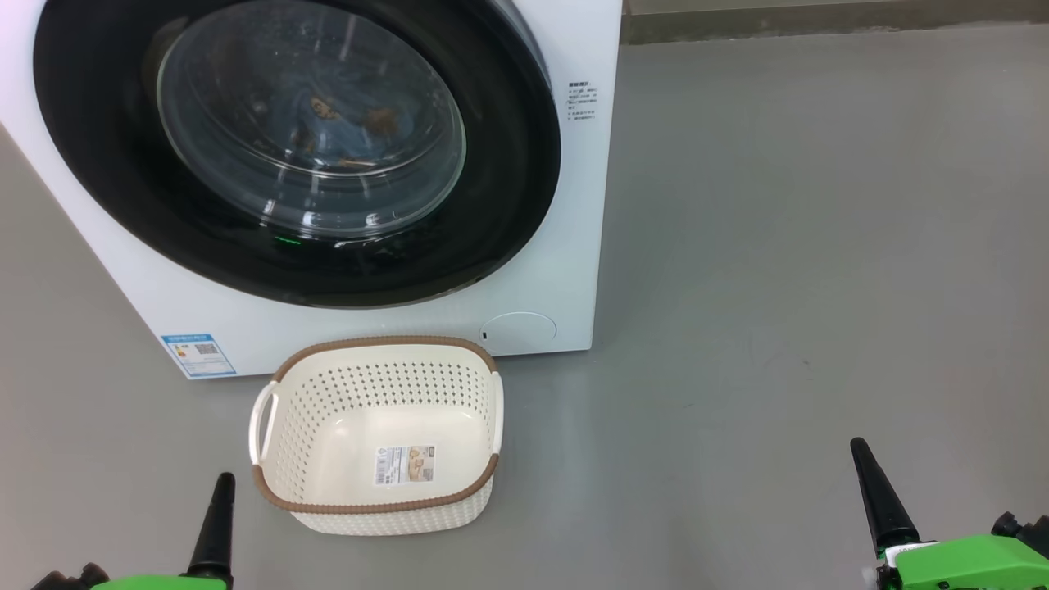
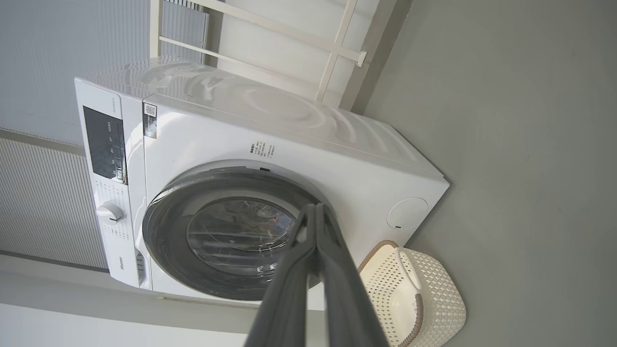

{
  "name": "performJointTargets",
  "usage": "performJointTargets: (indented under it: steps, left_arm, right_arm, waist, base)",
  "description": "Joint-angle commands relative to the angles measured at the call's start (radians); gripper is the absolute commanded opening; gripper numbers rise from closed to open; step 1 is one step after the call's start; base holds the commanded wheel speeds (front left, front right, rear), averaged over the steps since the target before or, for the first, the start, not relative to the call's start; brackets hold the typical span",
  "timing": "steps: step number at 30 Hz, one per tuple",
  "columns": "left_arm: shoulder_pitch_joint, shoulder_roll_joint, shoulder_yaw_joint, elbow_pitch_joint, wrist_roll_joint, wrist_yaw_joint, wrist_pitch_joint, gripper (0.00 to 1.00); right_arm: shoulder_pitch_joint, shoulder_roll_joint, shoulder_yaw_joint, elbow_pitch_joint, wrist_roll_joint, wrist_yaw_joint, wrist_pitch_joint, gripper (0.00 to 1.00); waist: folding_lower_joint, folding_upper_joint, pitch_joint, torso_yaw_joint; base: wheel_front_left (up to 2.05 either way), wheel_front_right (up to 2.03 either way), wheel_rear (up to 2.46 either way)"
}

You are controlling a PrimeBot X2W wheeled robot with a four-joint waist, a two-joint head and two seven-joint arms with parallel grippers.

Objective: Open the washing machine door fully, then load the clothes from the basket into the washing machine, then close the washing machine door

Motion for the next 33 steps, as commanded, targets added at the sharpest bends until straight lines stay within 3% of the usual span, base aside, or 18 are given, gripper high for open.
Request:
performJointTargets:
  steps: [1,22,33]
  left_arm:
    - [-0.045,0.012,0.037,-0.017,-0.023,-0.014,0.007,0.00]
    - [-0.073,-0.002,0.102,0.014,-0.246,-0.036,0.056,0.00]
    - [-0.074,-0.004,0.109,0.016,-0.257,-0.038,0.061,0.00]
  right_arm:
    - [-0.048,-0.015,0.018,-0.016,0.038,0.001,0.008,0.00]
    - [-0.102,-0.016,0.016,0.047,0.277,0.002,0.039,0.00]
    - [-0.105,-0.014,0.013,0.051,0.289,0.002,0.043,0.00]
  waist:
    - [-0.0001,0.0000,0.000,-0.001]
    - [-0.0001,0.0000,0.005,-0.023]
    - [-0.0001,0.0000,0.005,-0.024]
  base:
    - [0.00,0.00,0.00]
    - [0.00,0.00,0.00]
    - [0.00,0.00,0.00]
